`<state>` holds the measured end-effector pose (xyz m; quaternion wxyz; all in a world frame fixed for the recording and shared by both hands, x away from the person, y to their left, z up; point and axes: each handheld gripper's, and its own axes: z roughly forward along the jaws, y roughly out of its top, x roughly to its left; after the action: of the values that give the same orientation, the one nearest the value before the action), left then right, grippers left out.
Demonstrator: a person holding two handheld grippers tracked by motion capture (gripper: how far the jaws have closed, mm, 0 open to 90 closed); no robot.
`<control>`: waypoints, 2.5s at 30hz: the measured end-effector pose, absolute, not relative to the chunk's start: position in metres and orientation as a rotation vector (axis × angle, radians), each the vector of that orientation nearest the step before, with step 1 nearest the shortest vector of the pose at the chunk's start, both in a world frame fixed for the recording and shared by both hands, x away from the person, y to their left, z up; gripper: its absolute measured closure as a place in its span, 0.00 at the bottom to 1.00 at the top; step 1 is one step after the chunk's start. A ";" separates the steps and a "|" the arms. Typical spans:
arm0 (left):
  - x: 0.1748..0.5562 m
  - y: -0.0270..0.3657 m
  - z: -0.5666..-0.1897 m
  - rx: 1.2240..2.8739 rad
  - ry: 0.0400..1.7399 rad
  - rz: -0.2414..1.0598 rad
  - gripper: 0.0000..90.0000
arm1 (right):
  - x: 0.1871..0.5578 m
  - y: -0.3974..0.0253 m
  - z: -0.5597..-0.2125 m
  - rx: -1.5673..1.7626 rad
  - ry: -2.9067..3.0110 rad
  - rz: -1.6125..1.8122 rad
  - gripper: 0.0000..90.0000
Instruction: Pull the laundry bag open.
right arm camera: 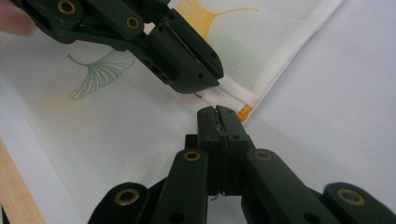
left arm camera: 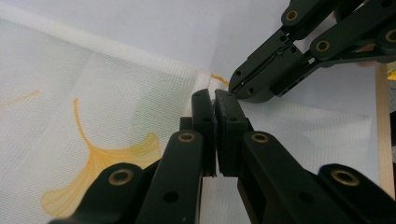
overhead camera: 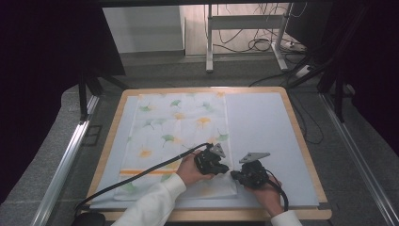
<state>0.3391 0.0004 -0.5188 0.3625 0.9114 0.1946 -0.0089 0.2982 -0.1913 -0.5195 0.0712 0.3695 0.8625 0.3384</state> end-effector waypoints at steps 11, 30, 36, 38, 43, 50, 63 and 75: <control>0.337 0.002 -0.518 2.352 0.521 0.005 1.00 | 0.307 -0.181 -0.519 1.158 2.577 1.009 0.99; 0.338 0.011 -0.524 2.343 0.605 -0.038 1.00 | 0.314 -0.189 -0.524 1.317 2.588 1.099 1.00; 0.340 0.012 -0.525 2.332 0.589 -0.042 0.99 | 0.314 -0.190 -0.525 1.315 2.589 1.107 1.00; 0.342 0.012 -0.527 2.312 0.601 -0.067 0.96 | 0.314 -0.190 -0.524 1.308 2.592 1.104 1.00; 0.347 0.012 -0.527 2.266 0.635 -0.112 0.91 | 0.313 -0.189 -0.524 1.289 2.591 1.092 1.00; 0.351 0.010 -0.528 2.239 0.661 -0.136 0.92 | 0.312 -0.189 -0.524 1.278 2.593 1.090 1.00; 0.346 0.006 -0.524 2.247 0.672 -0.100 1.00 | 0.312 -0.189 -0.524 1.270 2.595 1.086 0.99; 0.343 0.003 -0.522 2.257 0.714 -0.078 1.00 | 0.312 -0.189 -0.524 1.272 2.592 1.087 1.00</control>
<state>0.3431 0.0031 -0.5218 0.3772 0.8826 0.2791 -0.0306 0.3120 -0.1891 -0.5240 0.0280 0.4122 0.8399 0.3520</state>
